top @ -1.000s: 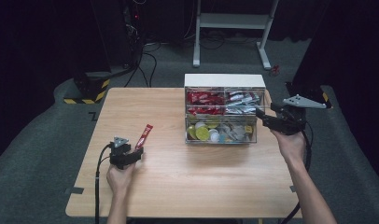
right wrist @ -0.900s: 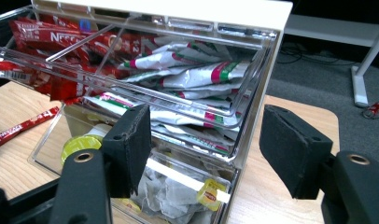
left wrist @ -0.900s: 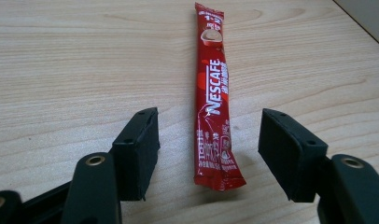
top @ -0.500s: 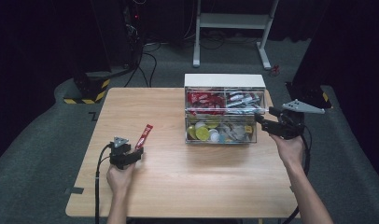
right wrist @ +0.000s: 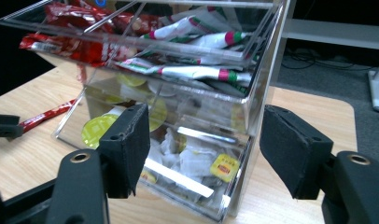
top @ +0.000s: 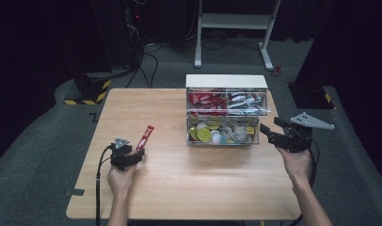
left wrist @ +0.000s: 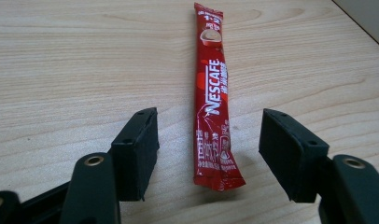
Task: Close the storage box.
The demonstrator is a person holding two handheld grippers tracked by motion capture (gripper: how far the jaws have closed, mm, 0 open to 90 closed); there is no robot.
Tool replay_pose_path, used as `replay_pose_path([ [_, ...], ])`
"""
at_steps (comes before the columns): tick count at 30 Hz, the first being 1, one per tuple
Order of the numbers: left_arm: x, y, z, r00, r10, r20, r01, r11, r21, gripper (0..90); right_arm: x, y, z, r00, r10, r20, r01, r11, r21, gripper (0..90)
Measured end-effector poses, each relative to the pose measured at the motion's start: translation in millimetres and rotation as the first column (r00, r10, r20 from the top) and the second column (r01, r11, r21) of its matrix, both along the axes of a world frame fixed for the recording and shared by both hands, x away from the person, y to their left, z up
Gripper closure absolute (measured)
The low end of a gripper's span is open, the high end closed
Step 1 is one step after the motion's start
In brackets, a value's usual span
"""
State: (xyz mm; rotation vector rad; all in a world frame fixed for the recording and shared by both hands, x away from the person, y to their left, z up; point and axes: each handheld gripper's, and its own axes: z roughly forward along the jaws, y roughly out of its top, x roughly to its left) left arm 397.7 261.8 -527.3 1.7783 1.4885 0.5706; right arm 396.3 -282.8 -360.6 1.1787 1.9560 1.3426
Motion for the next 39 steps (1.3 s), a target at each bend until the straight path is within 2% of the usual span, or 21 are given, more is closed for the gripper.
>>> replay_pose_path([
  [4,0.0,0.2,0.1,1.0,0.0,-0.001,0.0,1.0,0.001,37.8,-8.4,-3.9,-7.0,0.9999,-0.007,0.012,0.007,0.9998,0.016,35.1],
  [8,0.0,0.2,0.1,1.0,0.0,-0.001,0.0,1.0,0.0,37.8,-14.2,-6.5,-13.2,0.9998,-0.014,0.015,0.014,0.9999,0.007,35.4],
  [17,0.0,0.1,0.1,1.0,0.001,-0.001,-0.001,1.0,0.002,37.7,-24.0,-16.6,-29.6,0.9997,-0.021,-0.01,0.021,0.9998,0.002,35.6],
  [24,0.1,0.2,0.1,1.0,0.001,-0.002,-0.001,1.0,0.003,35.8,-32.5,-17.4,-39.8,0.9993,-0.037,0.006,0.037,0.9986,-0.037,35.4],
  [27,0.1,0.3,0.1,1.0,0.0,-0.002,0.0,1.0,0.003,35.7,-33.3,-17.1,-45.2,0.9992,-0.037,-0.013,0.036,0.9978,-0.055,37.2],
  [29,0.1,0.2,0.1,1.0,0.001,-0.002,-0.001,1.0,0.004,35.7,-33.3,-17.4,-49.3,0.9991,-0.036,-0.023,0.034,0.9982,-0.049,37.4],
  [33,0.4,0.8,0.2,1.0,0.009,-0.002,-0.009,0.9999,0.006,36.7,-29.6,-17.1,-61.0,0.997,-0.068,-0.037,0.066,0.9962,-0.057,38.2],
  [37,0.4,0.8,0.2,0.9999,0.01,-0.002,-0.01,0.9999,0.007,36.6,-23.0,-15.3,-74.4,0.9939,-0.088,-0.065,0.086,0.9954,-0.044,38.4],
  [39,0.4,0.8,0.2,0.9999,0.01,-0.001,-0.01,0.9999,0.006,36.5,-20.1,-13.5,-79.6,0.9929,-0.098,-0.068,0.094,0.994,-0.055,38.5],
])
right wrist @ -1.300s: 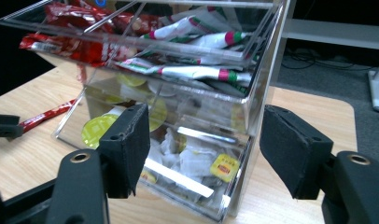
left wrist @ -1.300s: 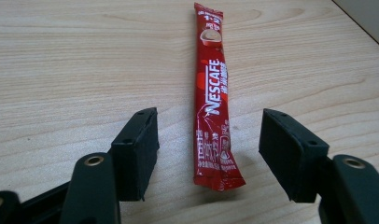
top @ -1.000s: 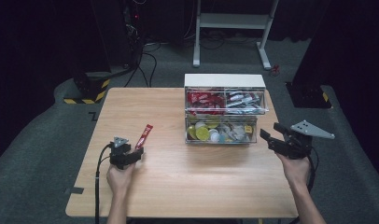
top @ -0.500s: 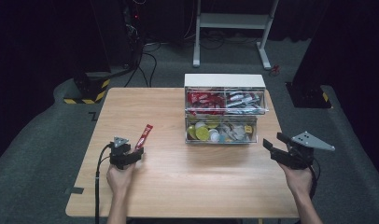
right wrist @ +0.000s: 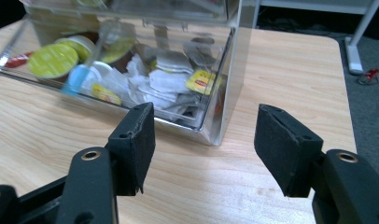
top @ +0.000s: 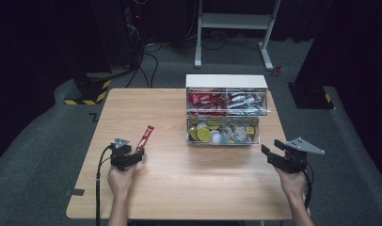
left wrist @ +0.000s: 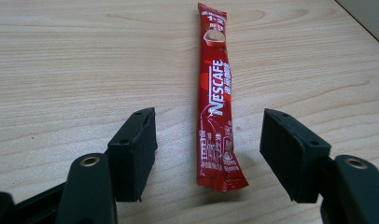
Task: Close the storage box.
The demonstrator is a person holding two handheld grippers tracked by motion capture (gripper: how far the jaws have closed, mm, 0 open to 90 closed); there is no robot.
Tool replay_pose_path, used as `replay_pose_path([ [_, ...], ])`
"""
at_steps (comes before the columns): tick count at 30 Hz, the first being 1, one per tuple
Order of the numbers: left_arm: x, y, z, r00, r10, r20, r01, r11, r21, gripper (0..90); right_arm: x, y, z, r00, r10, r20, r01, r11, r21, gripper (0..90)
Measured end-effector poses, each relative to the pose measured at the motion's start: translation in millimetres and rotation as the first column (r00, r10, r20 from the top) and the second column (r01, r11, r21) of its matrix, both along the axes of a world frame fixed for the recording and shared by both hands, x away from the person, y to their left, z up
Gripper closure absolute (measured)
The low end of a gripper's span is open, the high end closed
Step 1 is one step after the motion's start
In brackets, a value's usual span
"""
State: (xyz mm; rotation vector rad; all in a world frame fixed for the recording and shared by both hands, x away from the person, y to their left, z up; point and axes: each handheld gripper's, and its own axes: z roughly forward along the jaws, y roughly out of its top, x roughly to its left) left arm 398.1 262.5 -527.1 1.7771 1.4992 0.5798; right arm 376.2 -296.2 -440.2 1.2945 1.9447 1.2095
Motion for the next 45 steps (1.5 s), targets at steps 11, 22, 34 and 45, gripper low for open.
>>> replay_pose_path([
  [11,0.1,0.1,-0.1,1.0,0.002,0.0,-0.002,1.0,-0.002,36.7,17.6,2.6,-29.0,0.9973,-0.037,-0.063,0.037,0.9993,-0.009,39.5],
  [22,0.1,0.0,-0.1,1.0,0.004,0.0,-0.004,1.0,-0.002,36.8,37.3,6.5,-52.0,0.9916,-0.059,-0.115,0.054,0.9974,-0.047,40.0],
  [34,0.5,-3.5,0.0,1.0,0.002,0.0,-0.002,0.9995,0.031,36.4,47.7,7.6,-64.0,0.984,-0.077,-0.161,0.066,0.9948,-0.078,40.5],
  [45,0.4,-4.7,0.0,1.0,0.002,-0.002,-0.002,0.9993,0.037,36.1,55.8,8.7,-74.3,0.9755,-0.099,-0.196,0.078,0.9904,-0.114,36.9],
])
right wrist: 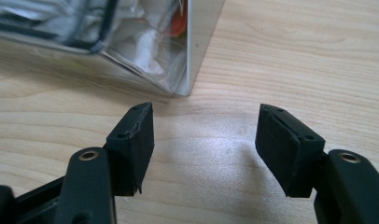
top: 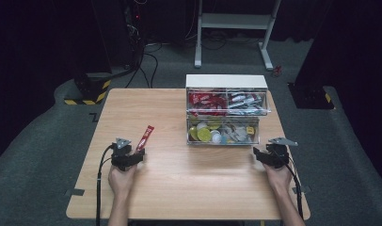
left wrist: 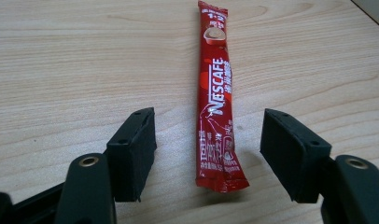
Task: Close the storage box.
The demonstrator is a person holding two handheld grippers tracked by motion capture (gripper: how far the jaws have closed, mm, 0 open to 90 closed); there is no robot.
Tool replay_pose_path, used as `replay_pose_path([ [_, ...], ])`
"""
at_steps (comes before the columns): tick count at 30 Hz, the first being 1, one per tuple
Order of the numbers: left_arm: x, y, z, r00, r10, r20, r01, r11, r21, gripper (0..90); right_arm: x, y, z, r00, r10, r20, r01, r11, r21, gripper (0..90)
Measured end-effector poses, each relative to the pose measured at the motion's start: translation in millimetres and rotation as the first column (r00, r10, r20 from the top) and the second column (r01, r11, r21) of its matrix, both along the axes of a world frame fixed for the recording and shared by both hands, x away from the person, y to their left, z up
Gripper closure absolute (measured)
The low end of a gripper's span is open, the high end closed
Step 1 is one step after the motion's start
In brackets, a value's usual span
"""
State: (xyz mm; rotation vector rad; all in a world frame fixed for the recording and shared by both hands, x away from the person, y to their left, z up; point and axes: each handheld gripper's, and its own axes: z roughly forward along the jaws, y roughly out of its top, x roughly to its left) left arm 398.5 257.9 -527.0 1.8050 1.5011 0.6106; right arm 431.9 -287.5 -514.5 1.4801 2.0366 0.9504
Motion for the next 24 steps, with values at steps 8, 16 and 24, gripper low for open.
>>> replay_pose_path([
  [8,0.2,0.5,-0.1,1.0,-0.001,0.001,0.001,1.0,-0.005,35.9,1.5,3.0,-6.7,0.9998,-0.01,-0.016,0.009,0.9998,-0.016,34.1],
  [16,0.1,0.0,-0.1,1.0,-0.003,0.0,0.003,1.0,-0.002,35.4,-0.7,9.0,-7.3,0.9998,-0.009,-0.018,0.008,0.9981,-0.062,27.4],
  [24,0.2,-2.0,-0.1,1.0,-0.007,-0.001,0.007,0.9997,0.022,35.0,-2.6,9.9,-7.7,0.9995,-0.015,-0.026,0.014,0.998,-0.062,22.9],
])
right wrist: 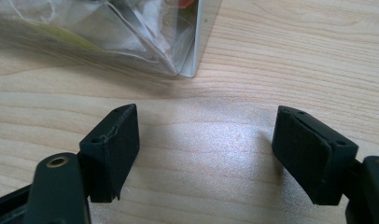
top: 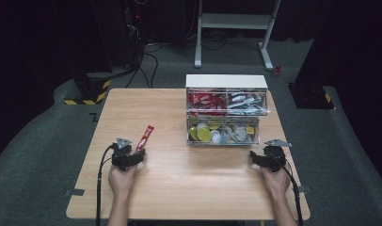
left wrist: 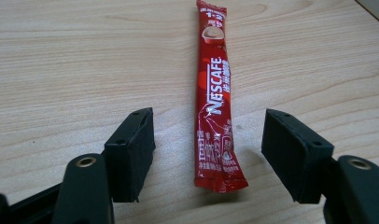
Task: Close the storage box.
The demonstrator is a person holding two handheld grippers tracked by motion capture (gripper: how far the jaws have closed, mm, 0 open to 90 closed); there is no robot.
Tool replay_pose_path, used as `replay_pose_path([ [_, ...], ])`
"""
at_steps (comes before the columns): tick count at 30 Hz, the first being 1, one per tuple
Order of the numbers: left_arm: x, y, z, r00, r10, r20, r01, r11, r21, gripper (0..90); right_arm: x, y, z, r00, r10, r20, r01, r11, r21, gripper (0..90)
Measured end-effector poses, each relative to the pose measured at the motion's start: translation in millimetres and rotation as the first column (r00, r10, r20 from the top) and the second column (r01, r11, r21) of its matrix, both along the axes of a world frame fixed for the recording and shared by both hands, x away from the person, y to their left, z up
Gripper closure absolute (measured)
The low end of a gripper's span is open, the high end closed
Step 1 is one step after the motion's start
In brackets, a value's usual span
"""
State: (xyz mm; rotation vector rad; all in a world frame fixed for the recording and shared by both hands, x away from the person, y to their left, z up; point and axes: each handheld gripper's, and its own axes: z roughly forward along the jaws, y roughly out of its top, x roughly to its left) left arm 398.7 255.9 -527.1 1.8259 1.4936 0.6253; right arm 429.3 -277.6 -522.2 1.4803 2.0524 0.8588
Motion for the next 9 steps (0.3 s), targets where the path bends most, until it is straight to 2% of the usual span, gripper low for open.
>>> replay_pose_path([
  [9,0.2,-3.2,0.0,1.0,-0.002,0.0,0.002,0.9996,0.028,34.9,-0.6,0.1,-0.2,1.0,0.002,0.001,-0.002,1.0,-0.004,22.1],
])
